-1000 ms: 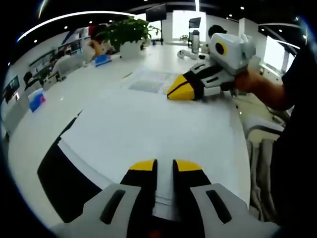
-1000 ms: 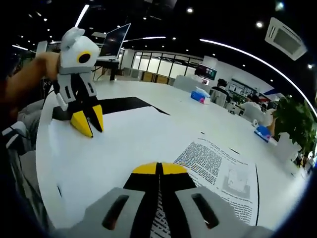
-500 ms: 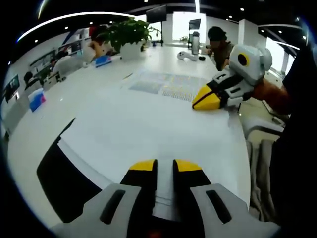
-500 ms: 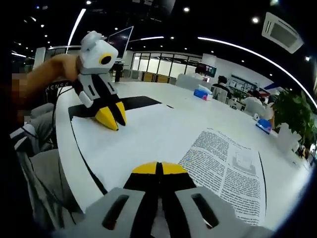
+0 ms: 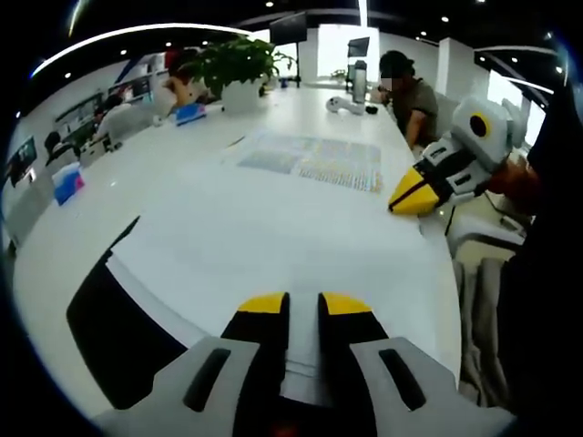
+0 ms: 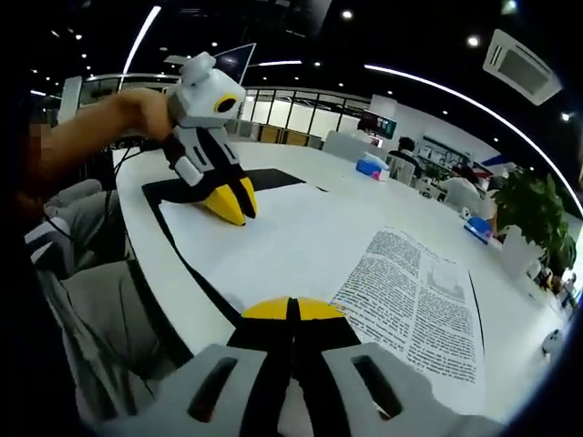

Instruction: Flip through the bound document one page at a time

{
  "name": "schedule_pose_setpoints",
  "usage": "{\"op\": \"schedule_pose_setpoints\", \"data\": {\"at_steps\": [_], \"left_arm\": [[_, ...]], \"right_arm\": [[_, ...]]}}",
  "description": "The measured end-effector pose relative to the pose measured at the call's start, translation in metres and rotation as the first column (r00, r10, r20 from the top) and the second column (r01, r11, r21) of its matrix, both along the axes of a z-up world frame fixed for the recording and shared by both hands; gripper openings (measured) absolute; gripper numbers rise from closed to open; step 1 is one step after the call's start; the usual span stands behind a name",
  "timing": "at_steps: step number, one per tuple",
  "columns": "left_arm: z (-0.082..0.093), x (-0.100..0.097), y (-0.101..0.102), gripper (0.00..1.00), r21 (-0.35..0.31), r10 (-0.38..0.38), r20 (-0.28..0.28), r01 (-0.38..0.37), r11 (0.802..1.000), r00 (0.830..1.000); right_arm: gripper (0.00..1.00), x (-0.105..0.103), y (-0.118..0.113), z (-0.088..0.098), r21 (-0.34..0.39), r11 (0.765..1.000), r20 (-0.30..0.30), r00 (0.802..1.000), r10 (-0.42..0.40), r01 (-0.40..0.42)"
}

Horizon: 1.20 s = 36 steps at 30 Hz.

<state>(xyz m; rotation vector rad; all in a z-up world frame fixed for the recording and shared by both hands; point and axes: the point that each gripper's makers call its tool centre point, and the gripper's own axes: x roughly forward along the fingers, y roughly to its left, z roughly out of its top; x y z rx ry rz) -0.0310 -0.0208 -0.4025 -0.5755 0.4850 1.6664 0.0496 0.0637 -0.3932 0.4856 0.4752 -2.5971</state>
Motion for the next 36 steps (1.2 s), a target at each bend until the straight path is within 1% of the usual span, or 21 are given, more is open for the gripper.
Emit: {"op": "schedule_pose_setpoints", "data": {"at_steps": [6, 10, 13, 15, 17, 19, 20, 22, 23, 26, 27, 31, 36], "left_arm": [[0.000, 0.000, 0.000, 0.16, 0.004, -0.002, -0.003, 0.002, 1.000, 1.000], [0.000, 0.001, 0.001, 0.16, -0.003, -0.009, -0.005, 0.009, 1.000, 1.000], [0.000, 0.002, 0.002, 0.16, 0.002, -0.012, -0.003, 0.012, 1.000, 1.000], [0.000, 0.004, 0.002, 0.16, 0.006, -0.013, -0.001, 0.013, 1.000, 1.000], [0.000, 0.005, 0.003, 0.16, 0.009, -0.015, 0.000, 0.015, 1.000, 1.000], [0.000, 0.006, 0.003, 0.16, 0.010, -0.016, 0.002, 0.016, 1.000, 1.000], [0.000, 0.006, 0.003, 0.16, 0.011, -0.016, 0.002, 0.016, 1.000, 1.000], [0.000, 0.006, 0.003, 0.16, 0.013, -0.014, 0.003, 0.014, 1.000, 1.000], [0.000, 0.006, 0.003, 0.16, 0.013, -0.014, 0.003, 0.014, 1.000, 1.000], [0.000, 0.007, 0.003, 0.16, 0.014, -0.012, 0.001, 0.012, 1.000, 1.000], [0.000, 0.006, 0.003, 0.16, 0.015, -0.012, 0.000, 0.012, 1.000, 1.000], [0.000, 0.006, 0.003, 0.16, 0.018, -0.008, 0.001, 0.008, 1.000, 1.000], [0.000, 0.000, 0.002, 0.16, 0.015, 0.008, -0.003, -0.008, 1.000, 1.000]], "right_arm": [[0.02, 0.006, 0.000, 0.000, 0.012, 1.000, 0.016, 1.000, -0.002, 0.002], [0.02, 0.008, 0.000, -0.001, 0.034, 0.999, 0.071, 0.997, -0.017, 0.014], [0.02, 0.010, -0.001, -0.001, 0.077, 0.997, 0.098, 0.995, -0.020, 0.012], [0.02, 0.013, -0.001, -0.002, 0.120, 0.993, 0.116, 0.993, -0.020, 0.006], [0.02, 0.019, -0.001, -0.002, 0.171, 0.985, 0.151, 0.988, -0.022, -0.004], [0.02, 0.019, -0.003, -0.002, 0.217, 0.976, 0.139, 0.990, -0.016, -0.015], [0.02, 0.019, -0.003, -0.002, 0.225, 0.974, 0.134, 0.991, -0.012, -0.018], [0.02, 0.019, -0.002, -0.002, 0.220, 0.975, 0.132, 0.991, -0.011, -0.019], [0.02, 0.020, -0.001, -0.002, 0.202, 0.979, 0.134, 0.991, -0.007, -0.020], [0.02, 0.020, -0.001, -0.003, 0.097, 0.995, 0.155, 0.988, 0.011, -0.027], [0.02, 0.019, 0.000, -0.003, 0.075, 0.997, 0.158, 0.987, 0.015, -0.027], [0.02, 0.020, -0.001, -0.003, 0.052, 0.998, 0.146, 0.989, 0.032, -0.040], [0.02, 0.014, -0.003, -0.002, 0.043, 0.998, 0.127, 0.991, 0.032, -0.037]]}}
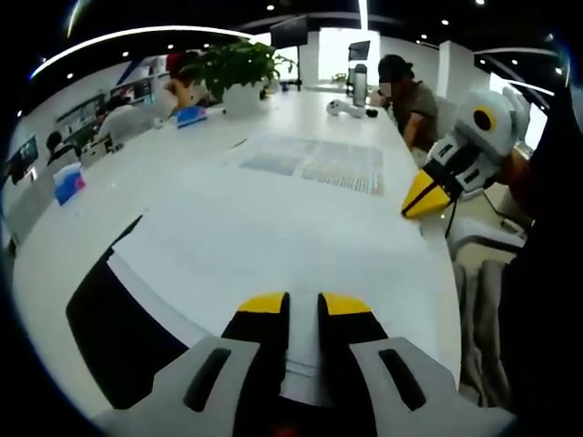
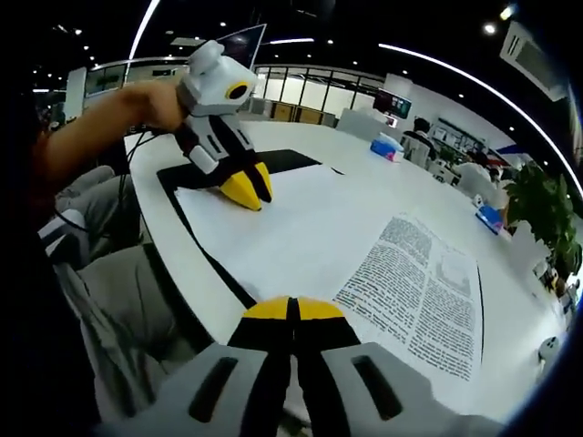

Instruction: Flip through the bound document one page at a time

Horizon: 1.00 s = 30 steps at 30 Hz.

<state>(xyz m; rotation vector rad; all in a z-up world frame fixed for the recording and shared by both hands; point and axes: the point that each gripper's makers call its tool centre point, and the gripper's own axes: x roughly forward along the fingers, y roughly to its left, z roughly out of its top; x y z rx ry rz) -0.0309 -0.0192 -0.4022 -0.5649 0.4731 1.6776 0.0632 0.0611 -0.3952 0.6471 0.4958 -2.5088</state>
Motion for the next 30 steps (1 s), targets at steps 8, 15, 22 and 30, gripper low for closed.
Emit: {"op": "schedule_pose_setpoints", "data": {"at_steps": [8, 15, 22, 30], "left_arm": [[0.000, -0.003, -0.001, 0.16, 0.007, 0.019, 0.002, -0.019, 1.000, 1.000], [0.002, -0.003, -0.005, 0.26, -0.004, 0.063, -0.068, -0.063, 0.998, 0.996], [0.049, 0.030, -0.020, 0.43, 0.194, 0.198, -0.130, -0.171, 0.966, 0.972], [0.079, 0.071, -0.040, 0.27, 0.503, 0.317, 0.032, -0.290, 0.814, 0.948]], "right_arm": [[0.02, -0.002, 0.001, 0.000, -0.027, 1.000, -0.003, 1.000, -0.009, 0.009], [0.02, -0.002, 0.001, 0.000, -0.106, 0.994, 0.019, 1.000, -0.024, 0.026], [0.02, -0.003, 0.000, 0.000, -0.133, 0.990, 0.016, 0.999, -0.032, 0.034], [0.02, -0.005, 0.001, 0.000, -0.190, 0.980, 0.011, 0.998, -0.058, 0.059]]}}
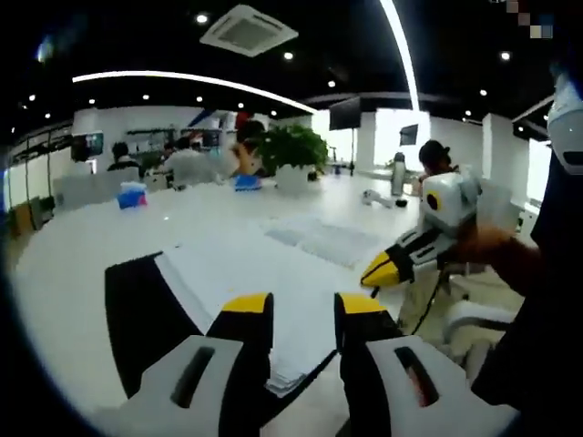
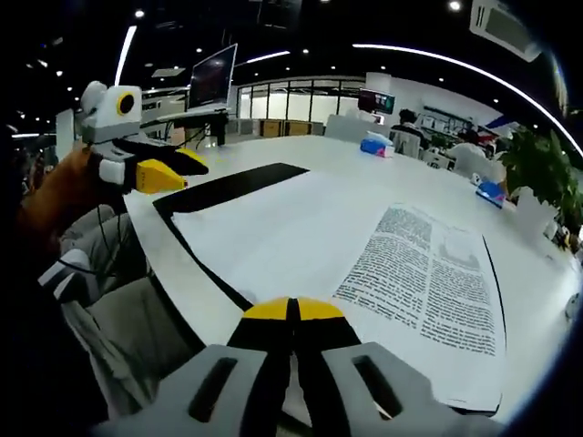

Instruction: Flip through the bound document one page at a time

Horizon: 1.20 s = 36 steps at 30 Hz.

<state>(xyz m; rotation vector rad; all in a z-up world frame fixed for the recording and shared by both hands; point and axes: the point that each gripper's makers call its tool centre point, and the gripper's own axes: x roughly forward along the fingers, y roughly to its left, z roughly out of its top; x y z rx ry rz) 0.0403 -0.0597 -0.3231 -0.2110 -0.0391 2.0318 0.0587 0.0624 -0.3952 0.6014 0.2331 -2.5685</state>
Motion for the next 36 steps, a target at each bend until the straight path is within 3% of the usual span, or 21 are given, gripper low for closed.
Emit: {"op": "schedule_pose_setpoints", "data": {"at_steps": [1, 4, 6, 11, 16, 21, 26, 29, 31, 33, 36], "left_arm": [[-0.001, 0.003, -0.003, 0.26, 0.007, 0.010, 0.011, -0.011, 1.000, 1.000], [-0.014, 0.007, -0.010, 0.25, -0.068, 0.049, -0.003, -0.049, 0.996, 0.999], [-0.020, 0.009, -0.013, 0.25, -0.088, 0.061, 0.018, -0.059, 0.994, 0.998], [-0.019, 0.012, -0.021, 0.21, -0.045, 0.084, 0.038, -0.083, 0.996, 0.996], [-0.023, 0.011, -0.026, 0.22, -0.087, 0.117, 0.021, -0.114, 0.990, 0.993], [-0.020, 0.015, -0.022, 0.23, -0.093, 0.115, -0.002, -0.115, 0.989, 0.993], [-0.019, 0.021, -0.021, 0.23, -0.095, 0.098, -0.011, -0.099, 0.991, 0.995], [-0.019, 0.023, -0.024, 0.23, -0.102, 0.100, -0.011, -0.101, 0.990, 0.995], [-0.019, 0.023, -0.026, 0.23, -0.103, 0.102, -0.012, -0.103, 0.989, 0.995], [-0.018, 0.024, -0.028, 0.23, -0.103, 0.105, -0.017, -0.106, 0.989, 0.994], [-0.016, 0.025, -0.030, 0.23, -0.102, 0.112, -0.026, -0.114, 0.988, 0.993]], "right_arm": [[0.02, 0.000, -0.001, 0.000, -0.005, 1.000, -0.002, 1.000, 0.000, 0.000], [0.02, -0.002, -0.001, 0.000, -0.009, 1.000, 0.007, 1.000, -0.001, 0.001], [0.02, -0.001, -0.001, 0.000, 0.001, 1.000, 0.009, 1.000, 0.006, -0.006], [0.02, -0.001, -0.001, 0.001, 0.005, 1.000, -0.010, 1.000, 0.003, -0.003], [0.02, -0.002, 0.000, 0.001, -0.011, 1.000, -0.005, 1.000, -0.002, 0.002], [0.02, -0.003, 0.000, 0.001, 0.010, 1.000, 0.005, 1.000, 0.023, -0.024], [0.03, -0.001, 0.000, 0.001, -0.023, 0.998, 0.005, 0.998, 0.057, -0.056], [0.10, 0.001, -0.008, 0.003, -0.088, 0.992, -0.019, 0.996, 0.086, -0.088], [0.20, 0.002, -0.016, 0.005, -0.148, 0.982, -0.046, 0.993, 0.110, -0.116], [0.37, 0.002, -0.018, 0.013, -0.226, 0.970, -0.068, 0.995, 0.078, -0.091], [0.45, 0.007, -0.019, 0.032, -0.291, 0.951, -0.123, 0.990, 0.073, -0.106]]}}
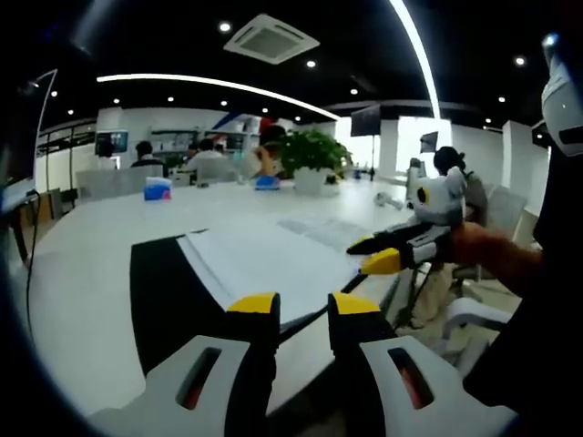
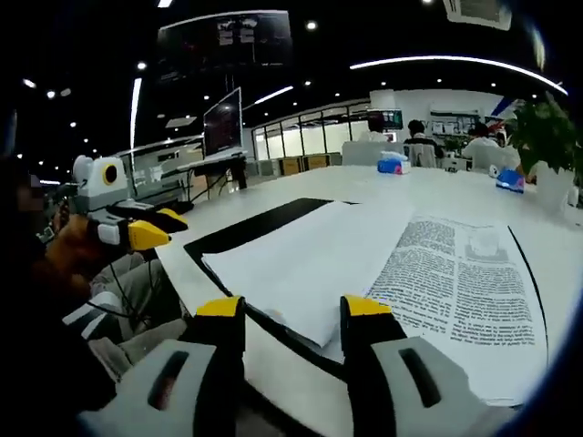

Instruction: Flip through the bound document one page at a time

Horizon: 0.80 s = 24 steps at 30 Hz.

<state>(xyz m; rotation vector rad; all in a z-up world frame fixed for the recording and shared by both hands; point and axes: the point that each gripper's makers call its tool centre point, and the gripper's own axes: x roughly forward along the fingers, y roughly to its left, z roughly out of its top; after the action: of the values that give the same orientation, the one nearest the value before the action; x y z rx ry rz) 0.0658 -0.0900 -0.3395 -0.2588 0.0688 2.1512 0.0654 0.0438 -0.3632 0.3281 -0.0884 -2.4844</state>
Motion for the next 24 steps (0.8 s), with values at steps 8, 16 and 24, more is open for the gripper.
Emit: {"op": "schedule_pose_setpoints", "data": {"at_steps": [8, 16, 24], "left_arm": [[-0.001, 0.006, 0.004, 0.25, -0.004, -0.005, -0.004, 0.005, 1.000, 1.000], [0.010, 0.007, 0.013, 0.26, -0.008, -0.028, -0.025, 0.028, 1.000, 0.999], [0.016, 0.005, 0.011, 0.42, 0.043, 0.025, 0.090, -0.028, 0.999, 0.996]], "right_arm": [[0.59, 0.022, 0.038, 0.043, -0.068, 0.997, -0.104, 0.994, -0.040, 0.033], [0.66, 0.044, 0.084, 0.062, -0.102, 0.990, -0.103, 0.989, -0.110, 0.099], [0.76, 0.061, 0.102, 0.063, -0.010, 0.995, -0.111, 0.988, -0.104, 0.103]]}}
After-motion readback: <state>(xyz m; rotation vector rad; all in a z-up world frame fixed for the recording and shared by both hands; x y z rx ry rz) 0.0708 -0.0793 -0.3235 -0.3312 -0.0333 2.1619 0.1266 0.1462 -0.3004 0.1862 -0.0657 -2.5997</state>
